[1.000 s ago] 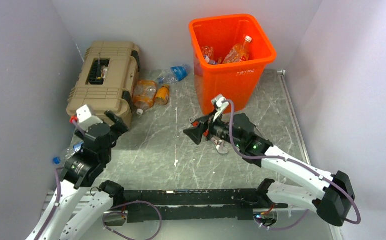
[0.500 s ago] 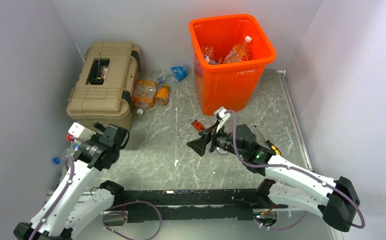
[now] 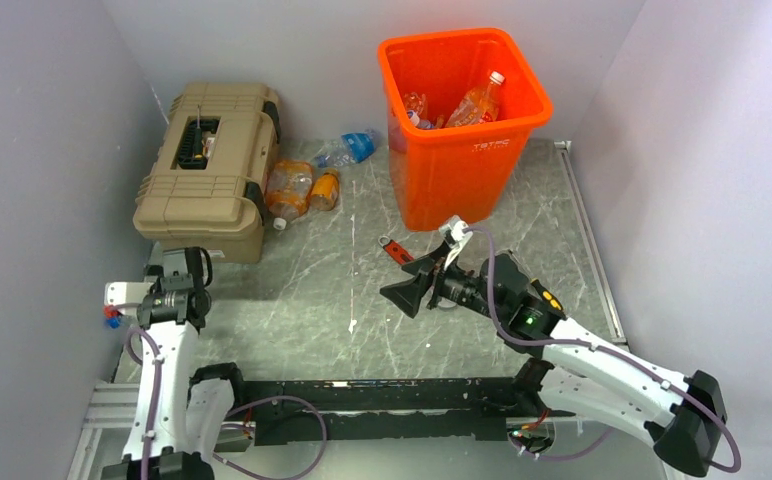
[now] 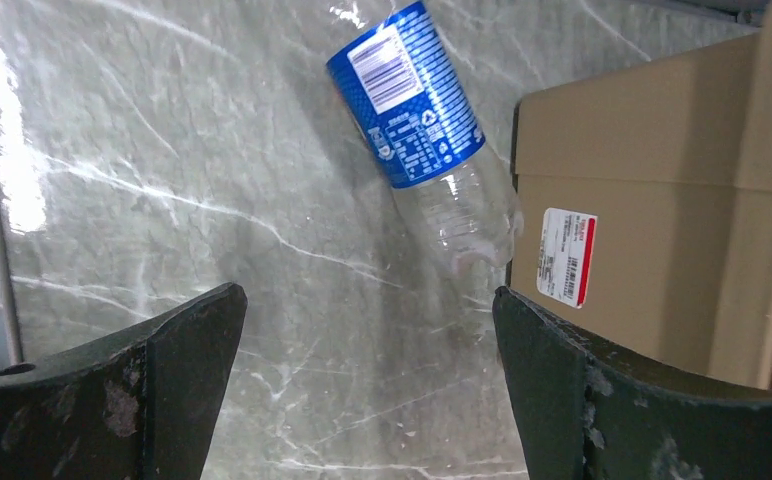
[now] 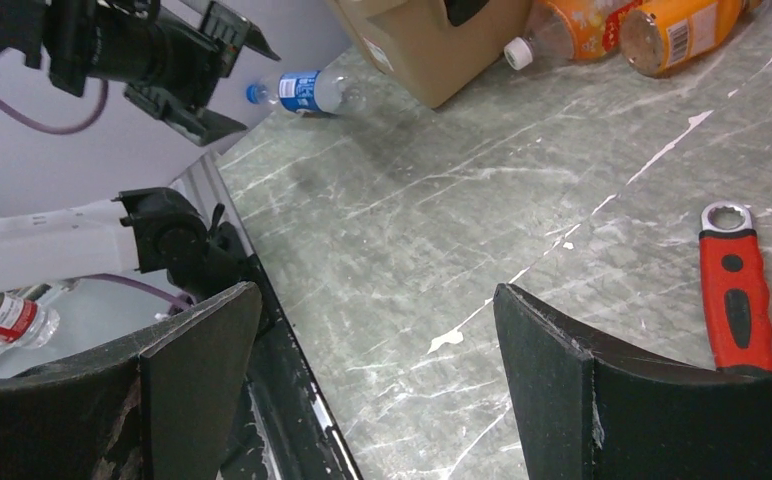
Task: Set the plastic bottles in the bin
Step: Pick up the plastic bottle from the corner of the board.
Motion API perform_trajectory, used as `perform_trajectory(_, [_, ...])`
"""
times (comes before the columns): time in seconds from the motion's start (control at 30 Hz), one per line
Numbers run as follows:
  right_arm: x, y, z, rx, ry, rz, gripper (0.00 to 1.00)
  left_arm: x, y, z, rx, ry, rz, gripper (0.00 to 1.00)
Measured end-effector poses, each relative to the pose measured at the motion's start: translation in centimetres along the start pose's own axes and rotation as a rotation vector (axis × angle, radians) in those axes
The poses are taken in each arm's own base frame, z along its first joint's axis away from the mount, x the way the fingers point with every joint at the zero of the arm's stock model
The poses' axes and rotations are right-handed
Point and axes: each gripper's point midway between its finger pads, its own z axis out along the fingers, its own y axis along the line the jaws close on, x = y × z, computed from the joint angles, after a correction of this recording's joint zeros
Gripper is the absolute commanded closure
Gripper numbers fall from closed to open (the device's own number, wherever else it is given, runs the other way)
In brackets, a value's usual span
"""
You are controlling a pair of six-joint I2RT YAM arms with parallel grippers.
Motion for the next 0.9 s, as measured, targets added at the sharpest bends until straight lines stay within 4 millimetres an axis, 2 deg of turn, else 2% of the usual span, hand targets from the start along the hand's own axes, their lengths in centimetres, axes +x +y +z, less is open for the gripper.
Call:
perform_trajectory(0.13, [-0.2,0.2,-0.7,-0.007,-0.016,-0.009,0.09,1.2,0.4,1.1,0.031,0.045,-0.071,0.01])
perform_trajectory(0.33, [-0.1,0.5,-1.2,-0.013,-0.015,-0.017,0.09,0.1,-0.8,1.4,0.084,0.021,-0.179,0.01])
perform_trajectory(0.5, [-0.6,1.1,-1.6,-0.033,-0.035,-0.025,0.09,-0.9,-0.2,3.0,0.026,0.006,-0.247,0.01])
perform_trajectory(0.67, [0.0,1.4,-1.7,-0.043,-0.019,-0.025,0.09,-1.2,0.1,4.6,-0.025,-0.001,-0.303,0.01])
perform_trajectory(0.9, [0.8,2.3,-1.8,-0.069,0.011,-0.029,0.10,-0.2,1.2,7.5,-0.074,-0.014,-0.386,0.01])
